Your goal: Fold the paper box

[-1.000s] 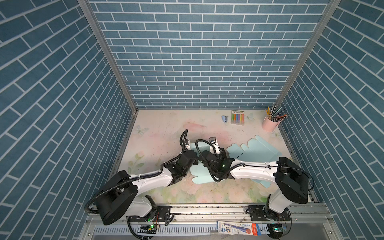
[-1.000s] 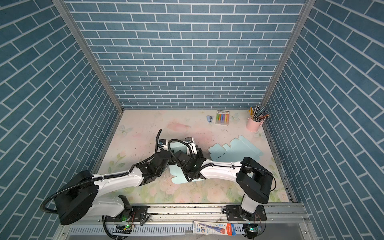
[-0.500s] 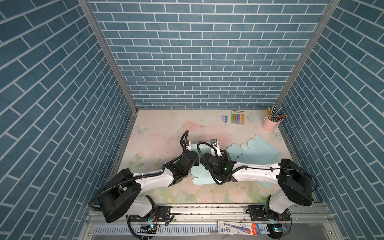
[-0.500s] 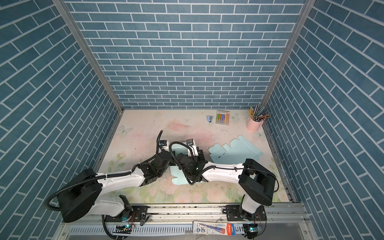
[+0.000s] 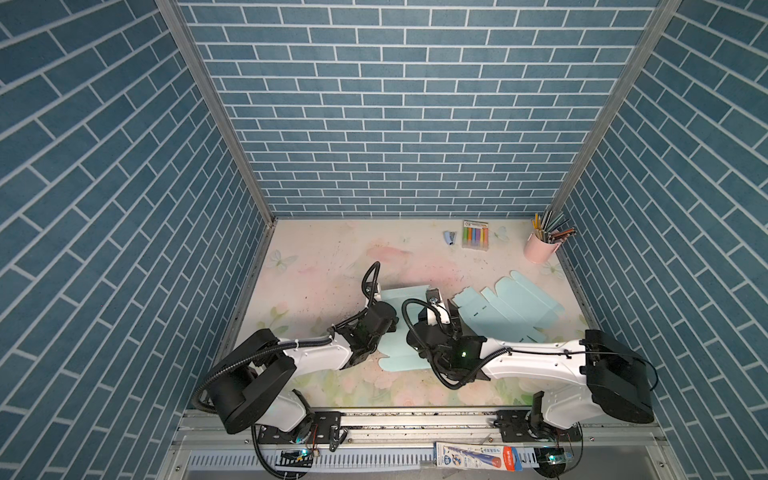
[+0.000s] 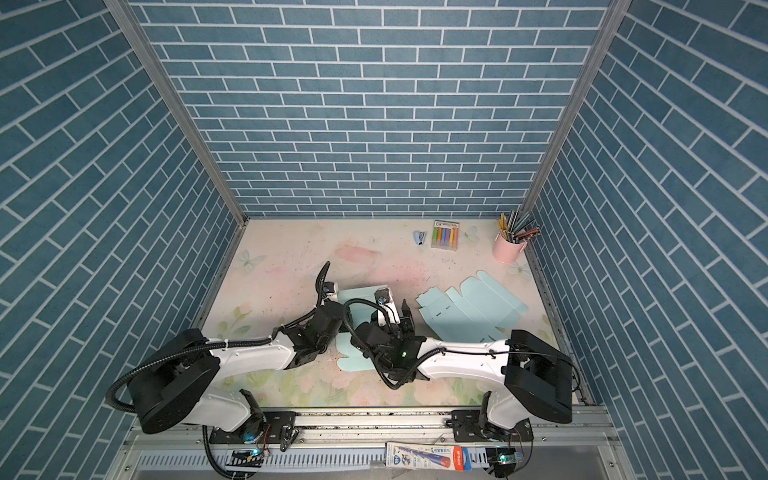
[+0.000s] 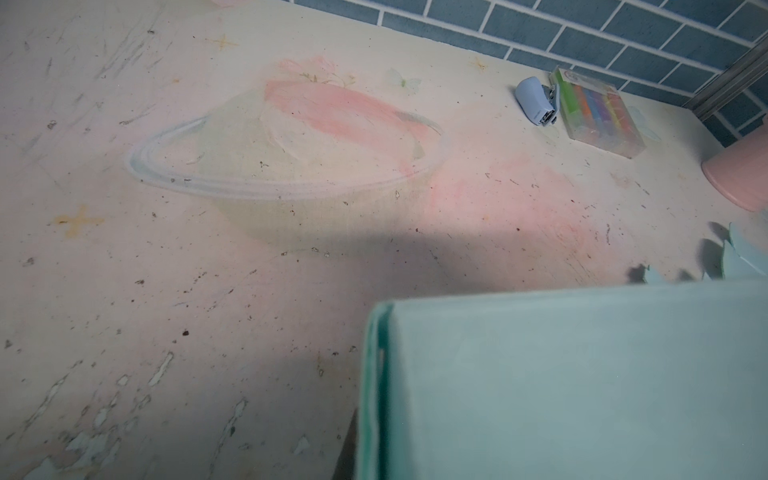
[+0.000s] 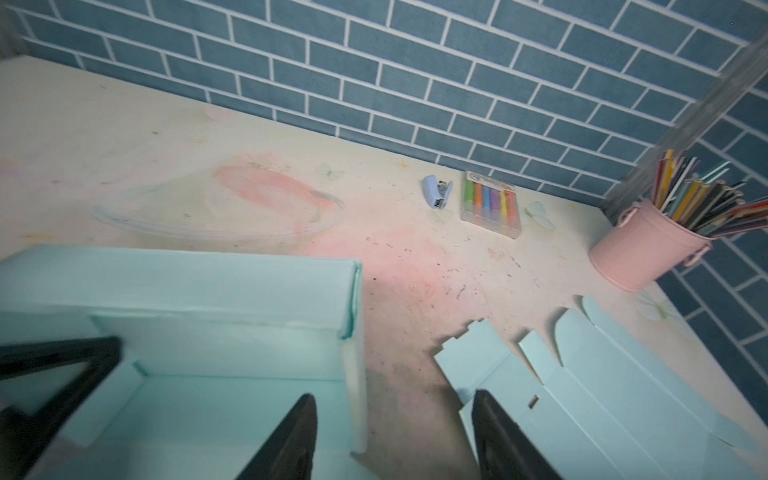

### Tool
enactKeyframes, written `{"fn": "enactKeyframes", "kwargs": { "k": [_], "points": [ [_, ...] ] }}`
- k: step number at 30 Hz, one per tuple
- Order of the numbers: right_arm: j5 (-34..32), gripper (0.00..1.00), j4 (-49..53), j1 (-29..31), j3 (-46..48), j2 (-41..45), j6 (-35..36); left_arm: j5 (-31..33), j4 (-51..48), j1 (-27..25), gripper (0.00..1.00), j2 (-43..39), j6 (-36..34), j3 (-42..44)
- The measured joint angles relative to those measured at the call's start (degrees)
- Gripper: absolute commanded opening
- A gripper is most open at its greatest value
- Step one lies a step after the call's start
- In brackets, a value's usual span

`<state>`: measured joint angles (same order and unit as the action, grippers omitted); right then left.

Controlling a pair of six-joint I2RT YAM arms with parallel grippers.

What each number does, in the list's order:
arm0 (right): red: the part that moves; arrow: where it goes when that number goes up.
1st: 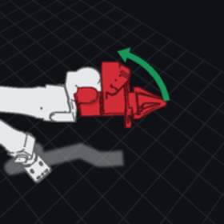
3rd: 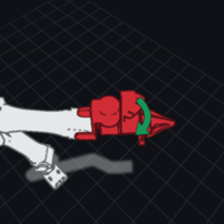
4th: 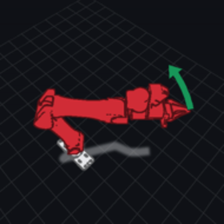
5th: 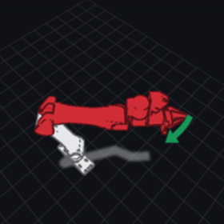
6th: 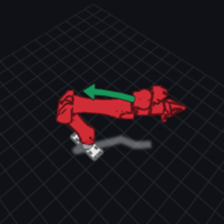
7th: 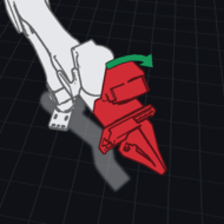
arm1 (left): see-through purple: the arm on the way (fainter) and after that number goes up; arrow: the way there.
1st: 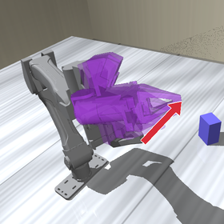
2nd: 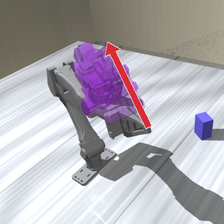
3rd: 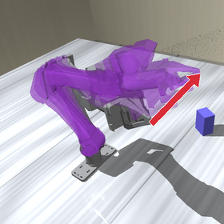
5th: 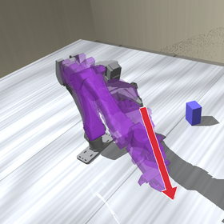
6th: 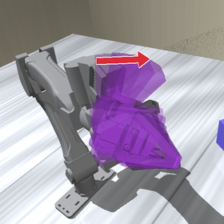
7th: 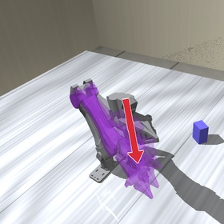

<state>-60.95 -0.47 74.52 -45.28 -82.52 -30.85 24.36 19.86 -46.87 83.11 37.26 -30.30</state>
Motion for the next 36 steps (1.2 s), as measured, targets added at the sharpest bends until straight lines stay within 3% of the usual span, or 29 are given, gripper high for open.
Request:
{"fn": "enactKeyframes", "kwargs": {
  "k": [7,12,17,22,28,36],
  "points": [
    [11.1,0.69,-4.3,4.0,3.5,16.5,4.4,-2.1,5.2,1.8,0.0,0.0,-10.6,0.9],
    [31.0,0.73,-4.5,-10.4,0.5,25.0,4.7,-6.8,10.6,0.7,0.0,0.0,-21.3,3.8],
    [47.5,0.73,-2.1,-19.9,-3.8,18.9,6.5,-11.6,16.2,-1.6,0.01,0.1,-28.8,6.7],
    [61.0,0.73,-1.0,-25.0,0.3,13.1,7.1,-14.0,21.7,-3.0,0.03,3.7,-33.2,7.5],
    [71.1,0.73,-3.2,-26.2,5.2,9.3,6.2,-15.6,25.6,-3.7,0.06,7.8,-35.4,7.5],
    [74.5,0.74,-3.1,-26.2,5.3,6.6,6.4,-16.5,28.7,-3.7,0.14,10.6,-35.6,7.4]
  ]
}}
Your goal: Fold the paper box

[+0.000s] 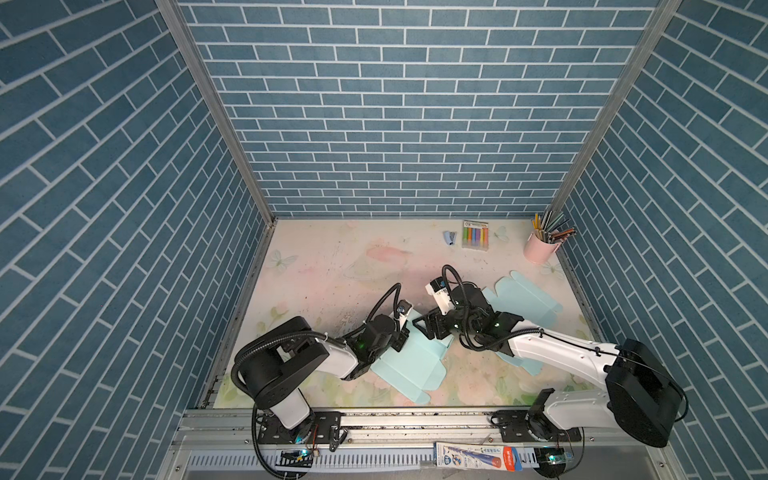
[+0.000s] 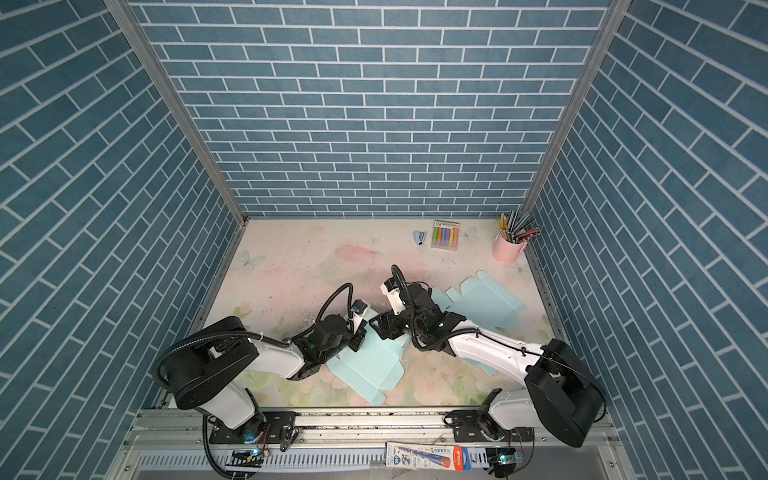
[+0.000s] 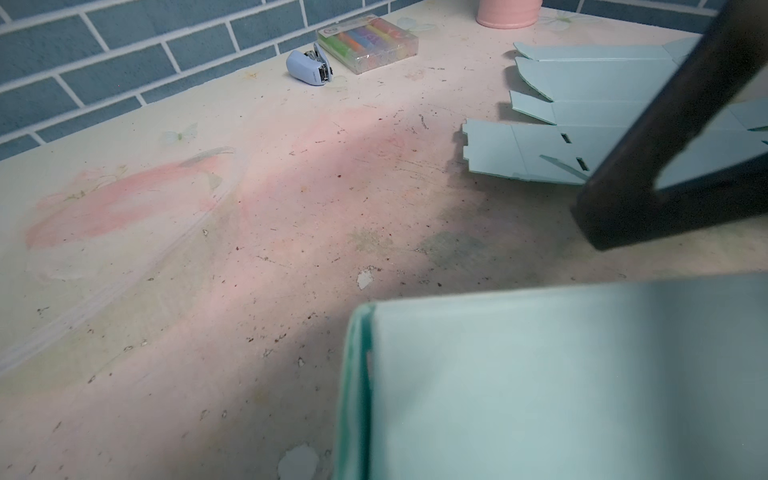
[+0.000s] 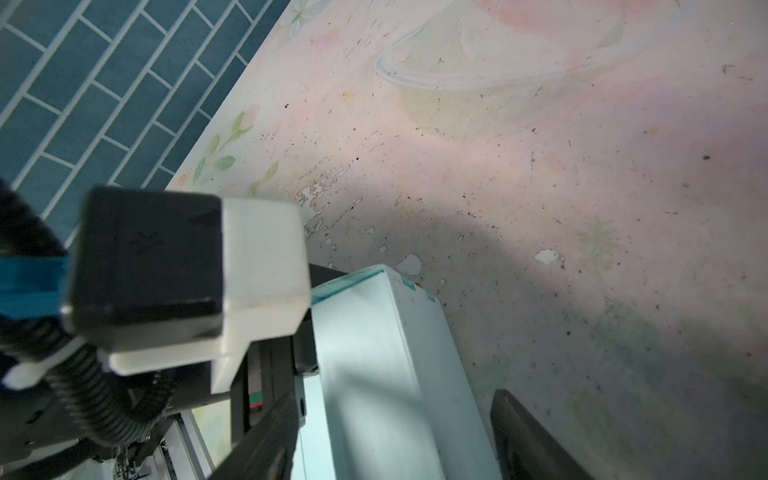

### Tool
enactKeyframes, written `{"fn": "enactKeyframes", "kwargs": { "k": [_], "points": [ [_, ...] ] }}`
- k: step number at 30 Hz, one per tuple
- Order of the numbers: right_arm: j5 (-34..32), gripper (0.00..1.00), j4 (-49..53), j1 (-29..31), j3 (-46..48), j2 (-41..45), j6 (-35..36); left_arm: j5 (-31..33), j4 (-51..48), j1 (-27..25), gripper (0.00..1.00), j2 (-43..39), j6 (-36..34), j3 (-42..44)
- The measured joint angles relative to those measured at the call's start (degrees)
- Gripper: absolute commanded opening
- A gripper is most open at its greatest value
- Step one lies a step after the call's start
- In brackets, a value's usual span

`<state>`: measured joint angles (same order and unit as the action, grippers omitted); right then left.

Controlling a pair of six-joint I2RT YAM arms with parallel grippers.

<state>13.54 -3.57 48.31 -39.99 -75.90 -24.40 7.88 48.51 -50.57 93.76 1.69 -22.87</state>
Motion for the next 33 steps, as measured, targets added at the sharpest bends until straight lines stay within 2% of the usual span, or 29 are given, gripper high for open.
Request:
{"fn": "enactKeyframes", "kwargs": {
  "k": [11,13,16,19,23,28,33],
  "points": [
    [-2.0,0.76,3.5,0.4,0.0,0.0,1.4,0.1,0.4,-0.1,0.3,0.0,0.4,0.9],
    [-3.3,0.77,5.4,0.7,-0.5,0.0,2.2,0.5,0.2,-0.4,0.38,-0.5,0.6,1.3],
    [-5.5,0.77,8.1,1.9,-2.0,-0.1,3.5,1.7,-0.6,-1.6,0.56,-2.3,1.3,1.9],
    [-8.3,0.77,10.4,2.7,-4.2,-1.0,4.9,3.2,-3.0,-3.0,0.62,-5.4,2.0,2.1],
    [-11.7,0.75,12.5,2.7,-5.5,-1.8,5.8,5.0,-9.5,-4.2,0.69,-10.8,5.1,2.1],
    [-13.2,0.74,14.2,1.6,-5.5,-1.8,7.0,5.7,-21.2,-5.7,0.7,-17.9,10.7,2.2],
    [-12.8,0.71,13.9,-1.0,-4.8,-1.6,7.9,6.0,-34.1,-8.9,0.7,-28.3,16.9,2.7]
  ]
}}
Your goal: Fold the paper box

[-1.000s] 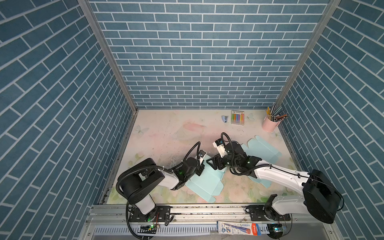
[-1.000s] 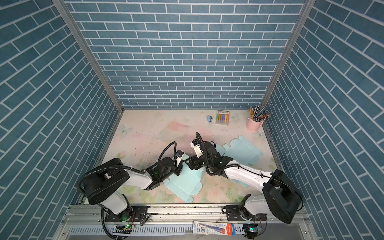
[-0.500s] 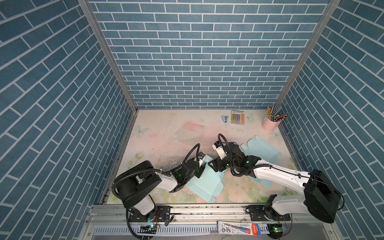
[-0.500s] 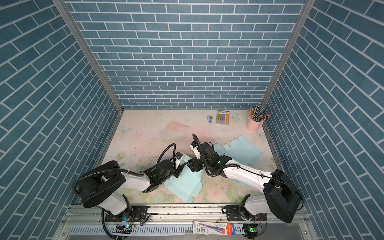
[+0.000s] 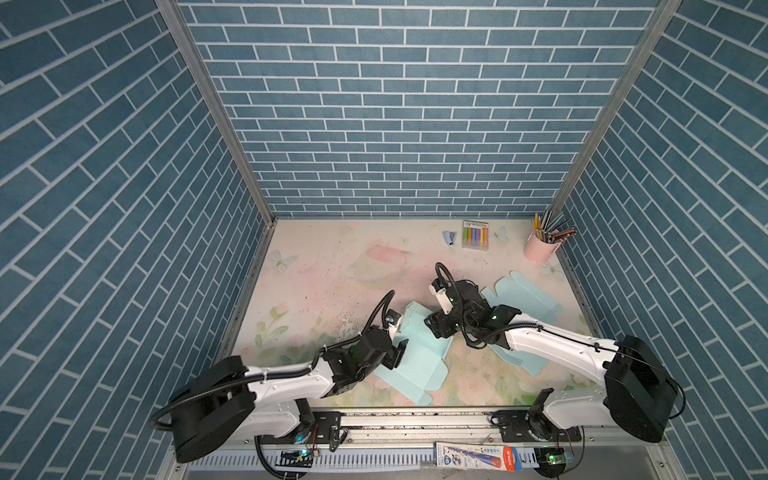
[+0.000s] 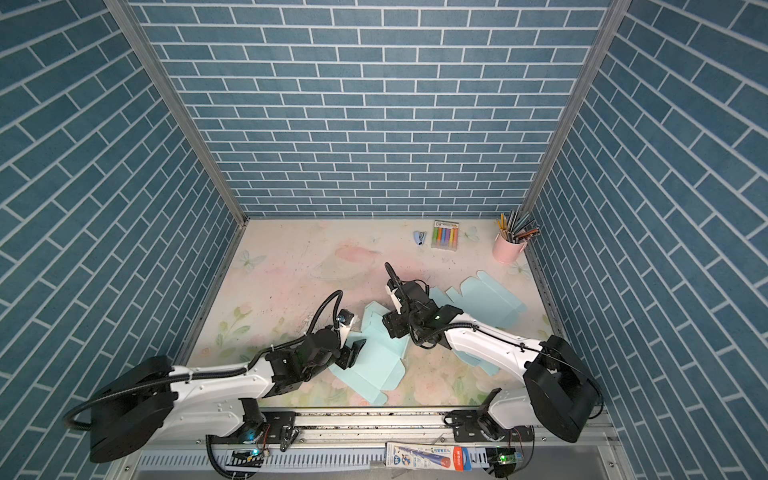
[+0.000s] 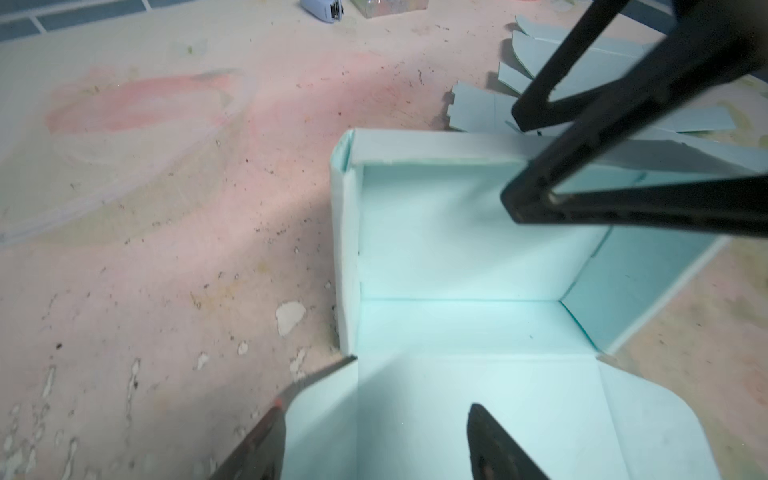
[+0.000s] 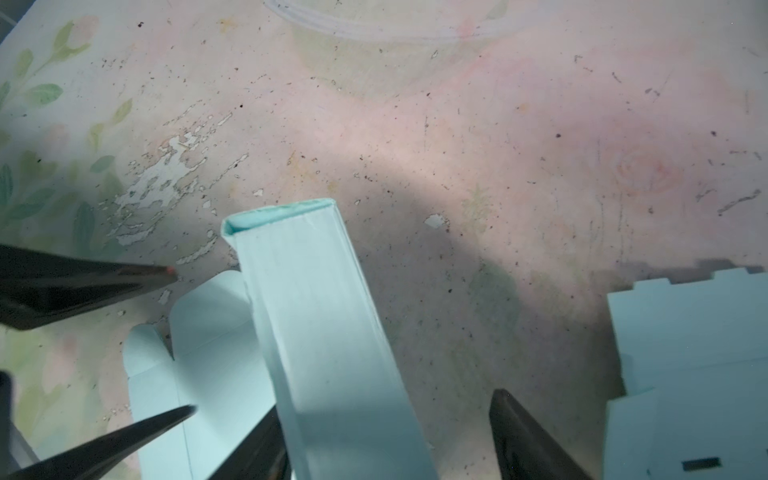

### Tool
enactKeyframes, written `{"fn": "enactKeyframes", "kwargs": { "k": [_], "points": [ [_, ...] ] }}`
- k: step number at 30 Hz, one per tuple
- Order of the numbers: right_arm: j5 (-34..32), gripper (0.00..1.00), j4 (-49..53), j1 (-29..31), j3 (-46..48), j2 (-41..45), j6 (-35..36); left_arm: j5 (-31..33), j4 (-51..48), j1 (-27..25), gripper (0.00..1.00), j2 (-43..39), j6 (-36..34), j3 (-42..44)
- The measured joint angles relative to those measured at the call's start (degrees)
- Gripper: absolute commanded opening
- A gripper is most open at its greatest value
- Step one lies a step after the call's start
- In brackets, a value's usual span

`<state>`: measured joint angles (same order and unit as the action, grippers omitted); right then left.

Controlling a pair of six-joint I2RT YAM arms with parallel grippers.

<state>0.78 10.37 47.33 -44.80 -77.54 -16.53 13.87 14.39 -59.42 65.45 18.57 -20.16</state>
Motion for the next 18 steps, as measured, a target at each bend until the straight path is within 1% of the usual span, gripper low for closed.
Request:
{"fn": "enactKeyframes", "kwargs": {
  "k": [3,5,11,14,18],
  "points": [
    [1.3,0.7,-0.7,-2.0,1.6,0.7,0.1,-0.2,-6.1,-0.5,0.71,-6.4,3.3,-0.5],
    [2.6,0.68,-1.2,-3.5,2.5,0.9,0.1,-0.1,-11.1,-0.5,0.71,-9.0,5.6,-2.4],
    [7.3,0.65,-4.0,-8.3,4.1,0.9,0.2,1.6,-25.7,0.2,0.71,-11.9,13.4,-12.7],
    [9.9,0.65,-5.8,-11.1,5.3,0.9,0.2,1.2,-31.2,2.5,0.71,-14.1,17.2,-15.1],
    [12.2,0.64,-7.7,-14.1,6.8,0.6,0.2,-0.2,-38.5,6.7,0.69,-18.8,22.1,-15.6]
  ]
}}
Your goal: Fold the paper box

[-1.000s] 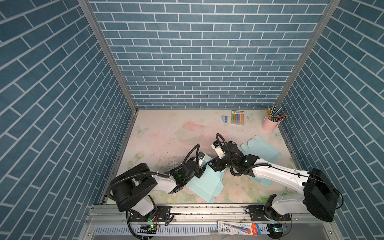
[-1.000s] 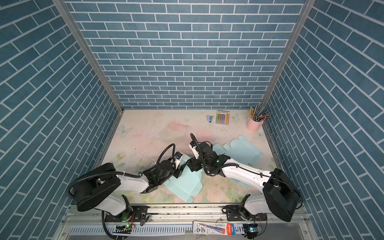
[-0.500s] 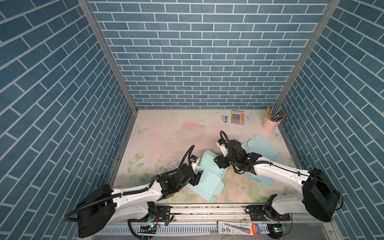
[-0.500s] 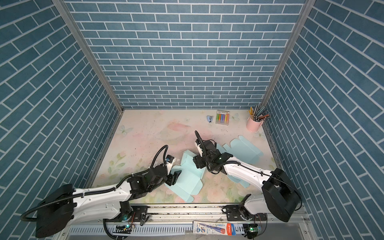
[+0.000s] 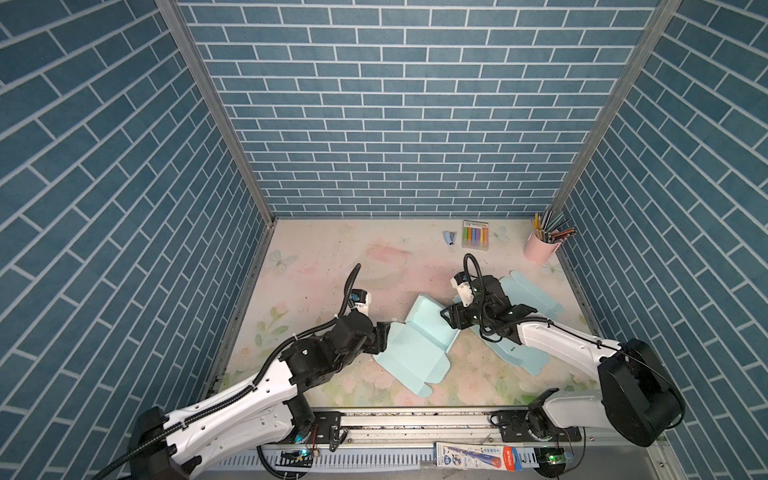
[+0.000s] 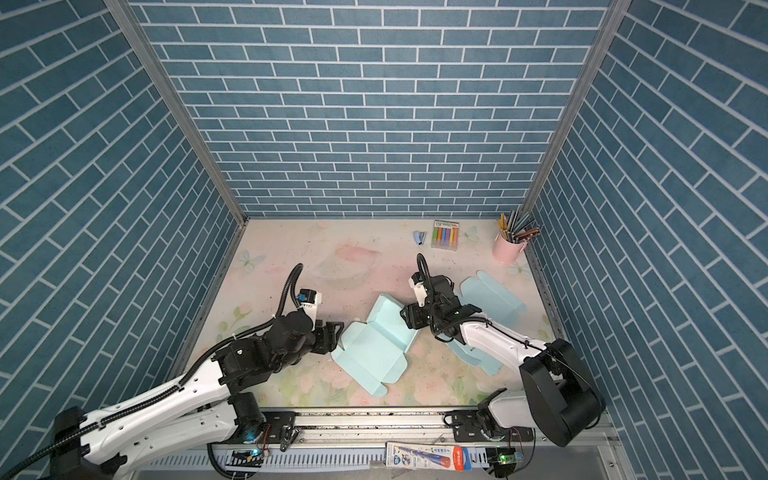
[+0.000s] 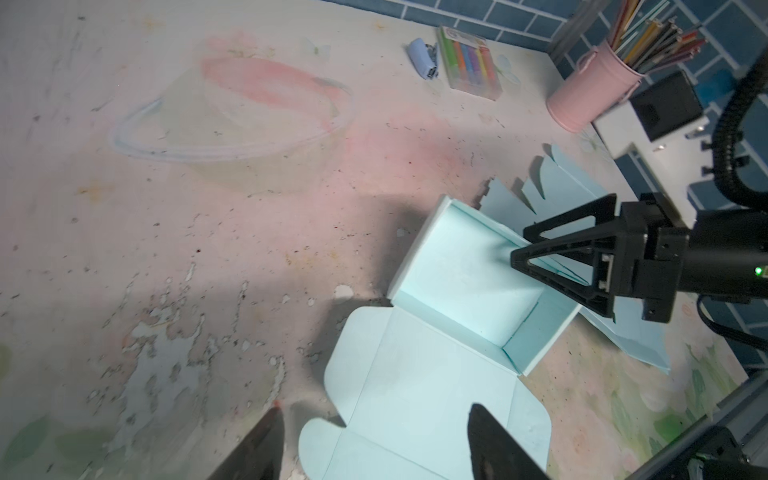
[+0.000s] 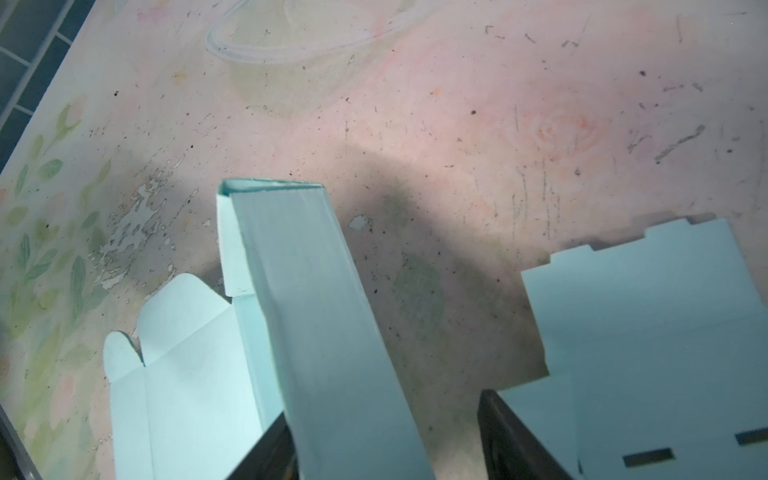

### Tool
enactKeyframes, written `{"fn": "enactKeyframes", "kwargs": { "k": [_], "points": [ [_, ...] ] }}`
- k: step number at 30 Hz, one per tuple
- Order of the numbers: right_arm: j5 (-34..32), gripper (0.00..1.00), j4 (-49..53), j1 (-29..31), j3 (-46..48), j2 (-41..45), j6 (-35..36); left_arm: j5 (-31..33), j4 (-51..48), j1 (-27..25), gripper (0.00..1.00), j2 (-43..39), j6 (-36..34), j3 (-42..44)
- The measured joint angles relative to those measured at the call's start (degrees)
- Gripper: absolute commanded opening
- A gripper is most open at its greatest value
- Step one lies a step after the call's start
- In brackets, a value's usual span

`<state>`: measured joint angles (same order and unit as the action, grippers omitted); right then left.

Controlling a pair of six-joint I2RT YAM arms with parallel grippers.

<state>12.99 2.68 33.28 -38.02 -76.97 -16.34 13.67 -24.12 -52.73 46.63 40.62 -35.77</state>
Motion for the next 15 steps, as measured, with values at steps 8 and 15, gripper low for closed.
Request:
{"fn": "enactKeyframes", "kwargs": {
  "k": [8,15],
  "points": [
    [4.1,0.63,-3.7,-3.9,2.0,-2.4,0.2,-2.4,-9.2,1.9,0.68,-4.0,6.7,-0.8],
    [6.3,0.62,-6.7,-5.3,4.3,-2.7,0.3,-7.8,-3.0,1.4,0.8,-3.8,13.8,5.6]
  ]
}}
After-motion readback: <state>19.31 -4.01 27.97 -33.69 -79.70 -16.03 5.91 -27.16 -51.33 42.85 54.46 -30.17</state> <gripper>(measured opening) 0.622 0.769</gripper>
